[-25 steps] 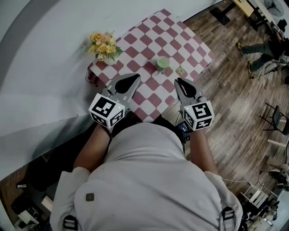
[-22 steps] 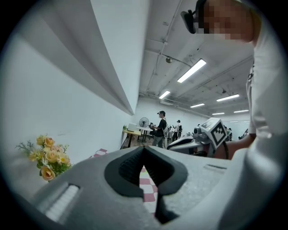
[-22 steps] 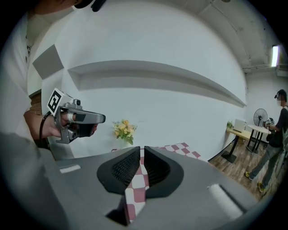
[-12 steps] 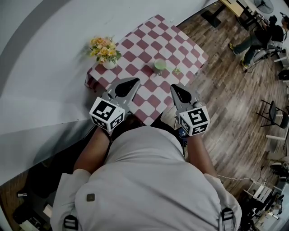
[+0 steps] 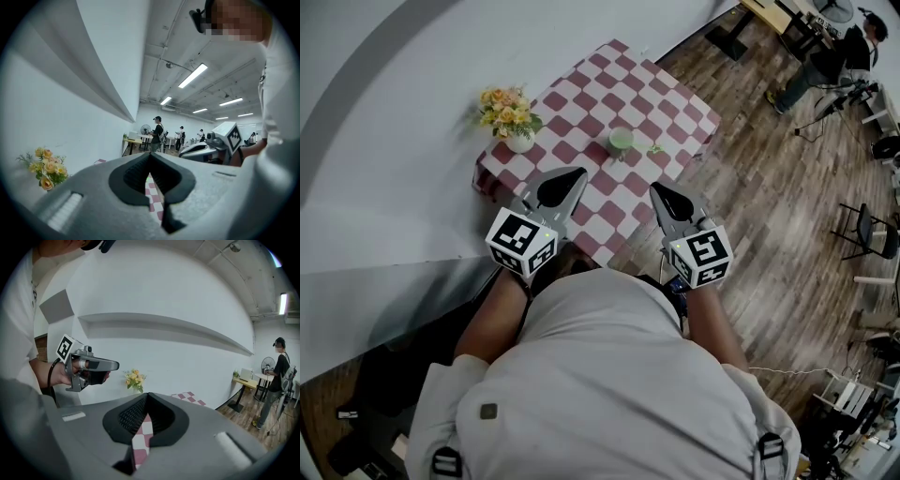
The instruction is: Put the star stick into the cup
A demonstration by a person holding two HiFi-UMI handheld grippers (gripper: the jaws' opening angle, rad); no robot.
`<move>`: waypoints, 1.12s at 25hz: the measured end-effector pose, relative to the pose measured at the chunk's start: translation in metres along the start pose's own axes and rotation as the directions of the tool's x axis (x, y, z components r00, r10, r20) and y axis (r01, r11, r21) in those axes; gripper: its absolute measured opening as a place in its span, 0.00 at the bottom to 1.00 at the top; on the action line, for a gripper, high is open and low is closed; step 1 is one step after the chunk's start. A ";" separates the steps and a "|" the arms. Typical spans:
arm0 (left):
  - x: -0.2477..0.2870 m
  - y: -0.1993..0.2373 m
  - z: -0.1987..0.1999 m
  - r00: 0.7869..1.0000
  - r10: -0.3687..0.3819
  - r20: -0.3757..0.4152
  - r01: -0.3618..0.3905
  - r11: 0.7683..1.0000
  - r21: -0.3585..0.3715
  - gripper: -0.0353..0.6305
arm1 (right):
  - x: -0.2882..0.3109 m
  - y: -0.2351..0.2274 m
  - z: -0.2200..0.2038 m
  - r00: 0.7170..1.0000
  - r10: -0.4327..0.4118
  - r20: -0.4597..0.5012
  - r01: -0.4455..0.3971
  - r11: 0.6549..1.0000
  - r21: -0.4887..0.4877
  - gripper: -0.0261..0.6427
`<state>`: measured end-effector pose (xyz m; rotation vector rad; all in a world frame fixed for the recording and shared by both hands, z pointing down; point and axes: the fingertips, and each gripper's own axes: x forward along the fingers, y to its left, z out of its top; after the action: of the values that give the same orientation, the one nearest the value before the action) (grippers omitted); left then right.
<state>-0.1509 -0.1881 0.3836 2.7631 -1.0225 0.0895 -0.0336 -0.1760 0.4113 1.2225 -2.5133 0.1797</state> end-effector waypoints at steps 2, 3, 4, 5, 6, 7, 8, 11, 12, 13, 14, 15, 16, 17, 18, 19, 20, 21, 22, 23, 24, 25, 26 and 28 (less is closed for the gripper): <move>0.003 -0.009 0.003 1.000 -0.001 0.001 0.001 1.000 0.005 0.06 | -0.009 -0.003 0.000 1.000 0.002 0.007 -0.002 1.000 0.002 0.05; 0.006 -0.014 0.003 1.000 -0.002 -0.001 0.002 1.000 0.006 0.06 | -0.015 -0.004 0.000 1.000 0.003 0.011 -0.003 1.000 0.005 0.05; 0.008 -0.020 0.004 1.000 -0.004 -0.004 0.004 1.000 0.004 0.06 | -0.020 -0.005 0.000 1.000 0.007 0.014 -0.007 1.000 0.010 0.05; 0.010 -0.026 0.004 1.000 -0.006 -0.006 0.006 1.000 0.003 0.06 | -0.026 -0.006 -0.001 1.000 0.012 0.016 -0.013 1.000 0.013 0.05; 0.012 -0.032 0.004 1.000 -0.007 -0.007 0.007 1.000 0.002 0.06 | -0.032 -0.007 -0.002 1.000 0.019 0.017 -0.019 1.000 0.014 0.05; 0.014 -0.039 0.005 1.000 -0.006 -0.007 0.006 1.000 0.003 0.06 | -0.038 -0.008 -0.004 1.000 0.026 0.017 -0.026 1.000 0.013 0.05; 0.015 -0.045 0.006 1.000 -0.002 -0.005 0.002 1.000 0.004 0.06 | -0.043 -0.009 -0.005 0.999 0.031 0.017 -0.031 0.999 0.012 0.05; 0.020 -0.063 0.006 1.000 0.011 -0.003 -0.011 1.000 0.003 0.06 | -0.061 -0.015 -0.009 0.999 0.043 0.023 -0.043 0.999 0.010 0.05; 0.021 -0.070 0.004 1.000 0.014 -0.004 -0.014 1.000 0.002 0.06 | -0.066 -0.017 -0.011 0.999 0.047 0.024 -0.047 0.999 0.010 0.05; 0.022 -0.077 0.002 1.000 0.017 -0.005 -0.016 1.000 0.000 0.06 | -0.072 -0.019 -0.013 0.998 0.051 0.025 -0.051 0.999 0.009 0.05; 0.024 -0.084 0.001 1.000 0.019 -0.006 -0.019 1.000 -0.001 0.06 | -0.078 -0.021 -0.015 0.998 0.056 0.026 -0.056 0.998 0.008 0.05; 0.024 -0.091 -0.001 1.000 0.023 -0.008 -0.023 1.000 -0.002 0.06 | -0.084 -0.022 -0.018 0.998 0.061 0.028 -0.061 0.998 0.008 0.05; 0.025 -0.098 -0.002 1.000 0.027 -0.009 -0.027 1.000 -0.003 0.06 | -0.090 -0.023 -0.020 0.997 0.067 0.029 -0.067 0.998 0.008 0.05; 0.026 -0.105 -0.003 0.999 0.033 -0.010 -0.033 0.999 -0.003 0.06 | -0.096 -0.024 -0.022 0.997 0.073 0.031 -0.073 0.997 0.008 0.05; 0.026 -0.111 -0.004 0.999 0.039 -0.010 -0.039 0.999 -0.003 0.06 | -0.102 -0.025 -0.024 0.996 0.079 0.034 -0.079 0.997 0.008 0.05; 0.026 -0.118 -0.005 0.999 0.044 -0.010 -0.044 0.999 -0.002 0.06 | -0.108 -0.026 -0.026 0.996 0.085 0.036 -0.085 0.996 0.008 0.05; 0.026 -0.124 -0.006 0.999 0.049 -0.009 -0.049 0.999 -0.001 0.06 | -0.113 -0.027 -0.028 0.995 0.090 0.039 -0.091 0.996 0.007 0.05; 0.026 -0.130 -0.007 0.998 0.054 -0.009 -0.054 0.999 -0.001 0.06 | -0.118 -0.028 -0.030 0.995 0.095 0.041 -0.095 0.995 0.006 0.05; 0.027 -0.136 -0.008 0.998 0.060 -0.008 -0.060 0.998 0.000 0.06 | -0.124 -0.028 -0.032 0.994 0.100 0.043 -0.100 0.995 0.005 0.05; 0.027 -0.142 -0.009 0.998 0.066 -0.007 -0.066 0.998 0.000 0.06 | -0.130 -0.029 -0.035 0.994 0.104 0.045 -0.105 0.995 0.005 0.05; 0.026 -0.149 -0.010 0.997 0.072 -0.005 -0.072 0.997 0.001 0.06 | -0.136 -0.029 -0.037 0.993 0.110 0.046 -0.110 0.994 0.004 0.05; 0.026 -0.155 -0.011 0.997 0.079 -0.003 -0.079 0.997 0.001 0.06 | -0.142 -0.029 -0.040 0.992 0.115 0.048 -0.116 0.993 0.002 0.05; 0.025 -0.161 -0.012 0.996 0.085 -0.001 -0.085 0.996 0.002 0.06 | -0.148 -0.029 -0.042 0.991 0.121 0.051 -0.121 0.993 0.000 0.05; 0.024 -0.173 -0.016 0.995 0.095 -0.001 -0.095 0.995 0.002 0.06 | -0.159 -0.029 -0.046 0.990 0.132 0.057 -0.132 0.991 -0.005 0.05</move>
<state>-0.0202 -0.0721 0.3746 2.7154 -1.1545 0.1058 0.0913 -0.0646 0.3974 1.0754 -2.6452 0.1776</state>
